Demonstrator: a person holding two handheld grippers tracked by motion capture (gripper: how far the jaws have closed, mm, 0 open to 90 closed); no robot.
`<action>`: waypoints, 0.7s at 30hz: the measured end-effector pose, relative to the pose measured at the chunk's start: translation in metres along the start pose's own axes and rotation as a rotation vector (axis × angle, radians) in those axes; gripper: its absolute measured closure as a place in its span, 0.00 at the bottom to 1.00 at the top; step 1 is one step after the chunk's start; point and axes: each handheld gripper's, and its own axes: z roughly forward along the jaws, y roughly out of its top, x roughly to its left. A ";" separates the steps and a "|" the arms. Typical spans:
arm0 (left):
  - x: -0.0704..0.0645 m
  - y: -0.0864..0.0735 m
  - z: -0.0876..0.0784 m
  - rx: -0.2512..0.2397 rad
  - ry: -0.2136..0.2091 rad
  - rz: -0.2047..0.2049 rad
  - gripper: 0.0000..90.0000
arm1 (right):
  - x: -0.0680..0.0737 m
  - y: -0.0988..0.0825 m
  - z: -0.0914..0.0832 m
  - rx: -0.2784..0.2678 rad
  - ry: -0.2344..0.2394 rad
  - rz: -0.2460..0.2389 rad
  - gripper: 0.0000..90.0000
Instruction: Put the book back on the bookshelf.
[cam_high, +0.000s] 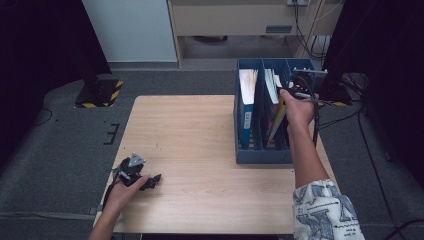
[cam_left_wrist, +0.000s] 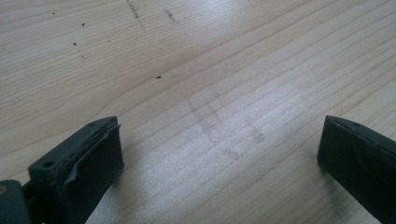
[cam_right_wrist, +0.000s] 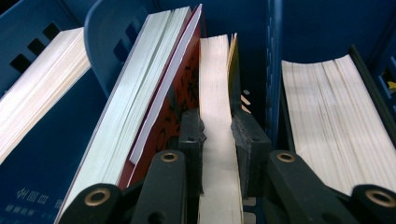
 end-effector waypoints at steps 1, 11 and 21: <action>0.000 0.000 0.000 0.000 0.000 0.000 0.00 | 0.001 0.000 0.001 0.002 0.000 0.000 0.84; 0.000 0.000 0.000 -0.001 0.000 0.000 0.00 | 0.003 -0.001 0.005 -0.002 -0.005 -0.007 0.82; 0.000 0.000 0.000 -0.001 0.000 0.001 0.00 | 0.004 0.000 -0.008 -0.005 0.018 -0.016 0.67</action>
